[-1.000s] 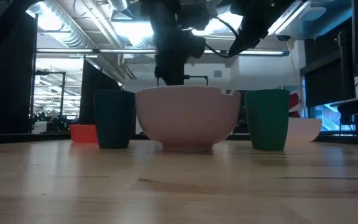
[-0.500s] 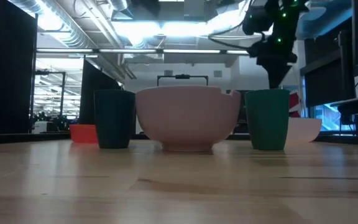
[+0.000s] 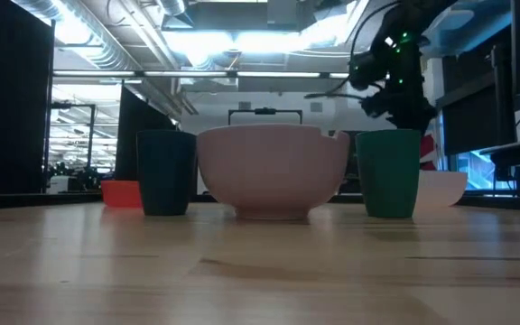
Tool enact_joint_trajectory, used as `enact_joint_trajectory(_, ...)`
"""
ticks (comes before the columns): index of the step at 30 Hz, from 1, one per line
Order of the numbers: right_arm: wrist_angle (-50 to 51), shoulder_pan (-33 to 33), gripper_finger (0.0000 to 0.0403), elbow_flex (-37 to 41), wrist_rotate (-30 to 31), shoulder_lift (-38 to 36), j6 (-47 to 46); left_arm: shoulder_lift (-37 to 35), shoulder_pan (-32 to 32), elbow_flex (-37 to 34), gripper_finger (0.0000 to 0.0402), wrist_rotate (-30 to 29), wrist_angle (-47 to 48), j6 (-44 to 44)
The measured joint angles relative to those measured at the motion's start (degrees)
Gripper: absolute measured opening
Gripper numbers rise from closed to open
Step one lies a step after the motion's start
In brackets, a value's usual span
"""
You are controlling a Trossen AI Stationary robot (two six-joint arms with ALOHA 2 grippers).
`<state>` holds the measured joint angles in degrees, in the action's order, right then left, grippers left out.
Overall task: Nest bowls inside each other
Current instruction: Stack the light orange bowl in the white bowl
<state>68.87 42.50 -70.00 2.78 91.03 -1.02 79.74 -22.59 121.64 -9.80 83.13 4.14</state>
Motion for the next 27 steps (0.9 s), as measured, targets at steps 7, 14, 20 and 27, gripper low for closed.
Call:
enact_joint_trajectory(7, -2.5, 0.0, 0.0097, 0.7, 1.9, 4.1, 0.5, -0.4, -1.2, -0.2, 0.0124, 0.1, 5.8, 0.3)
enact_joint_trajectory(14, -3.7, 0.3, 0.0096, 0.8, 4.5, 7.7, 1.4, -0.5, -1.2, -0.2, 0.0124, 0.1, 6.3, 0.7)
enact_joint_trajectory(20, -5.0, 1.3, 0.0095, 0.8, 4.9, 10.5, 1.5, -0.5, -1.2, -0.3, 0.0124, 0.1, 6.3, 0.8)
enact_joint_trajectory(27, -6.2, 1.8, 0.0033, 0.9, 3.3, 12.9, 3.1, -0.5, -1.2, -0.3, 0.0124, 0.2, 6.0, 1.0)
